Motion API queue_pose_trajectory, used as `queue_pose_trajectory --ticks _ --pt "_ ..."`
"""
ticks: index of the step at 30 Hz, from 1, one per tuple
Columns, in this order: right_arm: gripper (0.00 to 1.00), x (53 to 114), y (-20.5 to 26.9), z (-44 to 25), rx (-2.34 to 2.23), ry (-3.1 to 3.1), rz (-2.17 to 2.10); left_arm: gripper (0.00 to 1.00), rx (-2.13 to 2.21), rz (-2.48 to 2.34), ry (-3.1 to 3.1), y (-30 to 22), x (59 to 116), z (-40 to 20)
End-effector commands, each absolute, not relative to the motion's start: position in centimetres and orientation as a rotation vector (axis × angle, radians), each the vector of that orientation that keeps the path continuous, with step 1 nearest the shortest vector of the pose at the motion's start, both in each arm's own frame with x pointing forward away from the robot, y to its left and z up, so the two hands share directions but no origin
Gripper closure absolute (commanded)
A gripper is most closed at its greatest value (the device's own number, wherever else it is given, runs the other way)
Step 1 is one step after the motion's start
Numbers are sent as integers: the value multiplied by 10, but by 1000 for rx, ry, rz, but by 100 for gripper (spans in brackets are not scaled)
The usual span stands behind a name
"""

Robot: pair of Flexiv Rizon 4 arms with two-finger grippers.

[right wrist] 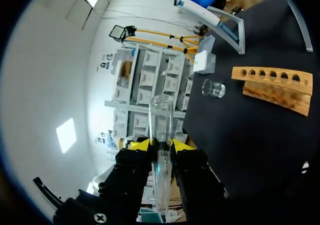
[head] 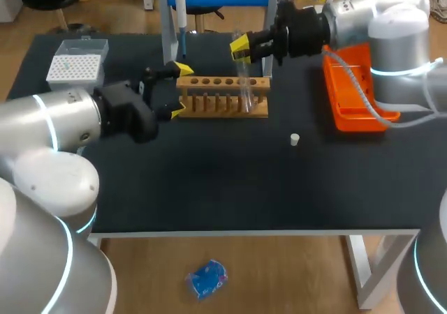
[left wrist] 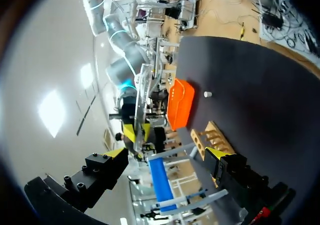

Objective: Invert the test tube, pick up the pipette, mount the tip to pipette, aspirate from beaker and dispense into the tube, eject the tip, return the pipette, and cap with the stopper.

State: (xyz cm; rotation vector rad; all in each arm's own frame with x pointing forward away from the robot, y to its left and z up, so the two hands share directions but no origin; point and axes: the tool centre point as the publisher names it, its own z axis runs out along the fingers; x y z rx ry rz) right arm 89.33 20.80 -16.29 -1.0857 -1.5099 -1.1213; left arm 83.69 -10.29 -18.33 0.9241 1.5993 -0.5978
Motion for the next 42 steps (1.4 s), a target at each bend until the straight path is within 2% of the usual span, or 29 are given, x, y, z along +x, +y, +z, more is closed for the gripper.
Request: queue_pose_trajectory --ticks 1,28,42 --pt "100 893 211 -171 -1084 -1504 -1124 0 859 -727 1350 -101 832 -182" --pt "100 905 235 -181 -1034 -1244 -1081 0 976 -849 1077 -159 818 -176" --pt "100 906 237 -185 -1021 -1286 -1077 0 1183 -799 1171 -181 820 -182"
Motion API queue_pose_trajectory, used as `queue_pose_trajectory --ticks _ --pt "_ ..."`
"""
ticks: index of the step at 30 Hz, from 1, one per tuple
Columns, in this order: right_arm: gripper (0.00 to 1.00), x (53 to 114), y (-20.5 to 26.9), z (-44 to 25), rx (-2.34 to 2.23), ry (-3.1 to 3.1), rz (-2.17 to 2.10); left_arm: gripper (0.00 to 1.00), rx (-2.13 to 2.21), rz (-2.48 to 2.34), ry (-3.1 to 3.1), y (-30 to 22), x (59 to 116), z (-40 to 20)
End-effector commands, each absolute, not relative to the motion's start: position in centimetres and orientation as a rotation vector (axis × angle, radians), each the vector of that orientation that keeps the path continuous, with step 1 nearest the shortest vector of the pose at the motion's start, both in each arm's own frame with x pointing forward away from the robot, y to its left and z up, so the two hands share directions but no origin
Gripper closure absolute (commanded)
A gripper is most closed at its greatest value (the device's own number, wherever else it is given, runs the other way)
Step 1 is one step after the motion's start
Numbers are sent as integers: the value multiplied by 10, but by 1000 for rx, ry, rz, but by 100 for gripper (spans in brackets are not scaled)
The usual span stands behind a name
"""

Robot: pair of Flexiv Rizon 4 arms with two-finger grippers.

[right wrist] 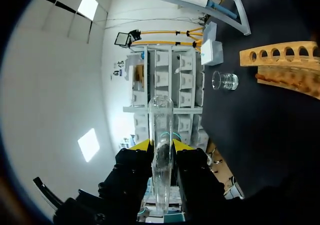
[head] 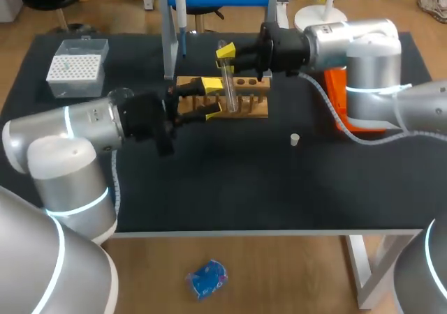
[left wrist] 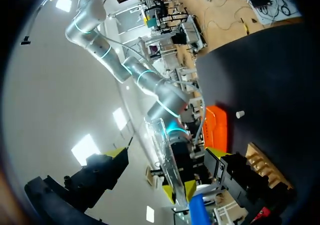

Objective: Invert the test tube, pick up the pipette, mount the tip to pipette, aspirate from beaker and dispense into the tube, eject the tip, return the pipette, and cap with the stopper.

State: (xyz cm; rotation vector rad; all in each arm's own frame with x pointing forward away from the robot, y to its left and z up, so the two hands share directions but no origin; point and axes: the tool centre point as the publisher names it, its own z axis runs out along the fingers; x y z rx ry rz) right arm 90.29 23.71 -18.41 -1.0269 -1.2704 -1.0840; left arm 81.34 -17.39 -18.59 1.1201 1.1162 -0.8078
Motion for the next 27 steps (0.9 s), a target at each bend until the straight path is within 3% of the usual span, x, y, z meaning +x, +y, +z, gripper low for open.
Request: queue_pose_trajectory --ticks 1,27 --pt "100 906 237 -186 -1020 -1287 -1075 0 1192 -800 1172 -182 821 -182" --pt "100 909 244 -193 -1012 -1299 -1080 0 1215 -945 1253 -203 833 -189"
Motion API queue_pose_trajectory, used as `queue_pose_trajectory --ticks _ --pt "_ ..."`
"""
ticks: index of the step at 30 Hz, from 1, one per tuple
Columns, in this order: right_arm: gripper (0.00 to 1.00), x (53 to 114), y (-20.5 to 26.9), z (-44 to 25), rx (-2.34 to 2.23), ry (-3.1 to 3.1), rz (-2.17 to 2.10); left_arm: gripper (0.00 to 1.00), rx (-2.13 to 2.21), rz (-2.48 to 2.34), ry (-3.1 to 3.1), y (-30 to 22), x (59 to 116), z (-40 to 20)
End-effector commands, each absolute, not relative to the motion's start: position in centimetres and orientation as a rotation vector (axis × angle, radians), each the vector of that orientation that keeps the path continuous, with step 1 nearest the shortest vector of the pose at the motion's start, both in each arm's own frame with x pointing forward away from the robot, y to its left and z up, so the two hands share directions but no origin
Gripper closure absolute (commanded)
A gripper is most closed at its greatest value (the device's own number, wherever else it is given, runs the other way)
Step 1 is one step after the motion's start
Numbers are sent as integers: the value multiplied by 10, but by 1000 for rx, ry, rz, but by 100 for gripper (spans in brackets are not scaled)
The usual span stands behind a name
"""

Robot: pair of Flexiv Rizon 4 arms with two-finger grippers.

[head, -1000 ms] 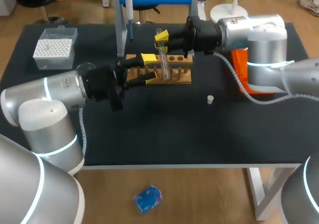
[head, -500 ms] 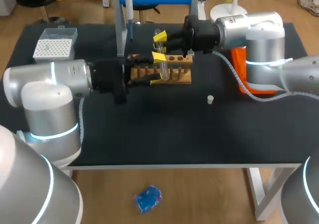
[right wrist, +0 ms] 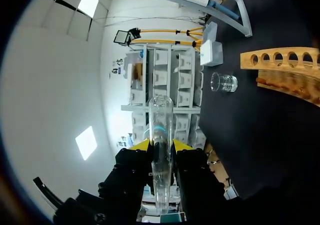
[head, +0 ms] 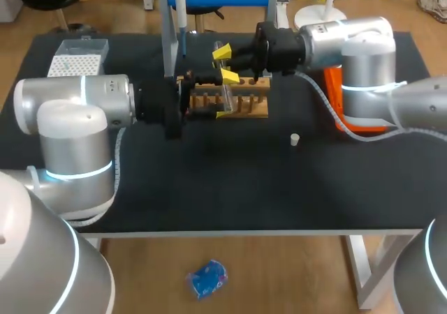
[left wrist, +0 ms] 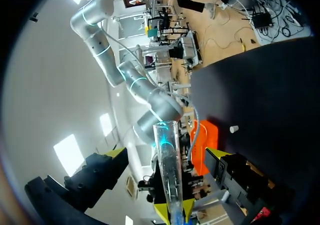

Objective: Invert the test tube, pick up the pipette, mount the tip to pipette, aspirate from beaker and dispense into the tube, eject the tip, return the pipette, and cap with the stopper.

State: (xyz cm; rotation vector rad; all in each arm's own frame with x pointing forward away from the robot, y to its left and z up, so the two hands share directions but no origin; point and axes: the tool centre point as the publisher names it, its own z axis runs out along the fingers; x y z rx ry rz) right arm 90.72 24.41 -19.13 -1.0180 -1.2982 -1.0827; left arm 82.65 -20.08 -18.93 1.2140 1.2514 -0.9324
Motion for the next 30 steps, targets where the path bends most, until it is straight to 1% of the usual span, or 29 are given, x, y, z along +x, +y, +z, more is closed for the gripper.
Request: queue_pose_trajectory --ticks 1,2,3,4,6,7,8,9,11,14,16,17,19,20,21,22,23,28,29,30 --pt "100 910 244 -193 -1012 -1299 -1080 0 1210 -949 1257 -203 834 -190" --pt "100 910 244 -194 -1012 -1298 -1080 0 1206 -949 1258 -203 835 -190" --pt "100 910 244 -194 -1012 -1298 -1080 15 1200 -955 1259 -203 836 -190" --pt "100 910 244 -194 -1012 -1298 -1079 25 1196 -959 1259 -202 837 -190" --pt "100 910 244 -195 -1014 -1298 -1077 41 1192 -966 1260 -202 838 -190" --pt "100 910 244 -195 -1014 -1298 -1077 50 1189 -971 1260 -201 839 -190" --pt "100 910 243 -195 -1015 -1298 -1076 55 1188 -971 1260 -201 840 -190" --pt "100 910 243 -196 -1016 -1298 -1076 58 1187 -970 1262 -201 840 -190" --pt "100 910 243 -196 -1019 -1299 -1074 58 1187 -965 1266 -200 841 -190" --pt "100 911 242 -197 -1022 -1299 -1074 63 1195 -967 1266 -201 841 -190" --pt "100 911 242 -197 -1023 -1297 -1075 73 1195 -973 1264 -201 841 -191" --pt "100 911 242 -197 -1024 -1297 -1075 75 1195 -974 1264 -201 841 -191" --pt "100 912 242 -197 -1023 -1295 -1075 75 1197 -981 1263 -201 841 -191" --pt "100 912 242 -197 -1023 -1295 -1074 78 1200 -982 1263 -201 841 -191" --pt "100 912 242 -197 -1022 -1294 -1073 85 1202 -983 1264 -201 841 -191" --pt "100 912 243 -197 -1021 -1294 -1072 98 1202 -986 1265 -201 841 -191" --pt "100 912 243 -197 -1021 -1295 -1072 100 1203 -986 1266 -201 841 -191" --pt "100 913 244 -196 -1017 -1291 -1076 100 1212 -987 1268 -201 840 -191" --pt "80 913 244 -196 -1016 -1289 -1077 100 1213 -988 1268 -201 840 -191" --pt "0 913 243 -195 -1013 -1281 -1098 100 1214 -990 1271 -201 840 -191"
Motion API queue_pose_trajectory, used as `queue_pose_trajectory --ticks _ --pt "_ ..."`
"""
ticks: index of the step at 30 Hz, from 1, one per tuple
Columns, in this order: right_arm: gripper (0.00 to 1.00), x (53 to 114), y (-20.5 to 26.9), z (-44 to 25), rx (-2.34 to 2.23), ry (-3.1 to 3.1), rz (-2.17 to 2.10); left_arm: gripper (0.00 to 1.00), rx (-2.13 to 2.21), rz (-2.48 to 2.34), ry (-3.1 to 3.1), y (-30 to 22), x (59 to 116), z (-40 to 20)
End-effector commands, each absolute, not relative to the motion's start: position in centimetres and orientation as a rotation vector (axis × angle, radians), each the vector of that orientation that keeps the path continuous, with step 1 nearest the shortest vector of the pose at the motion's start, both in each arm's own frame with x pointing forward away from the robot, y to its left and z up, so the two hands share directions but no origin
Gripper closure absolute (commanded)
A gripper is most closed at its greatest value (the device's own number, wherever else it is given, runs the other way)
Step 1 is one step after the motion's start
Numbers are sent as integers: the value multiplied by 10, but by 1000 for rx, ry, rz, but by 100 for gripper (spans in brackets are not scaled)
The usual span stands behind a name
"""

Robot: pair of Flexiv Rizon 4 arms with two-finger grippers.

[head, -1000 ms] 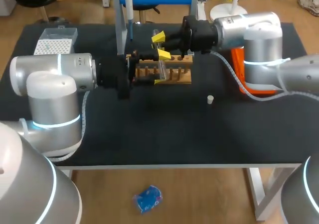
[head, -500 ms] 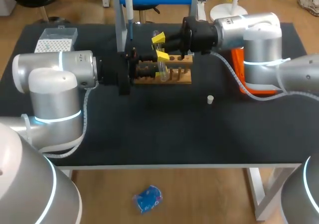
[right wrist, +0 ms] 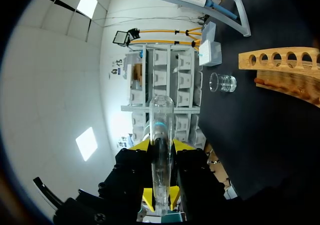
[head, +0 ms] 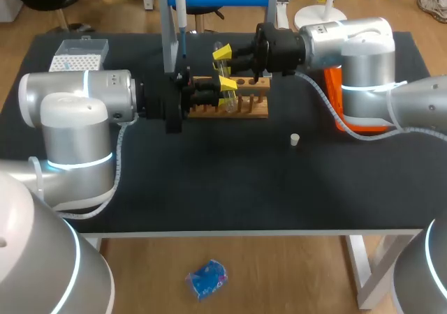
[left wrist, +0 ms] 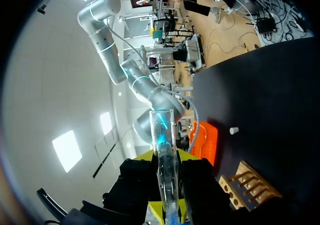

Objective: Invert the test tube, pick up the pipette, mount the tip to pipette, aspirate from beaker and dispense into the tube, eject the tip, return the pipette, and cap with the stopper.

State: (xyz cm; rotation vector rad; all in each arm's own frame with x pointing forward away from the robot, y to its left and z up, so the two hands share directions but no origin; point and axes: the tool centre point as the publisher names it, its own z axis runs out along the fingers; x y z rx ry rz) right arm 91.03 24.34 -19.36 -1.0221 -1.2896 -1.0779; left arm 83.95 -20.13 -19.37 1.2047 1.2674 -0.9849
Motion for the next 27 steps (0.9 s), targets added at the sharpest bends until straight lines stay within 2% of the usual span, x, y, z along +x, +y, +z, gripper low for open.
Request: queue_pose_trajectory --ticks 1,12,27 --pt "0 914 243 -195 -1013 -1275 -1105 100 1213 -991 1272 -200 840 -191" --pt "0 919 222 -187 -1017 -1409 -1257 100 1133 -1008 1396 -191 847 -187" --pt "0 912 172 -182 -710 -2081 -1530 100 878 -1324 1786 -178 869 -180"
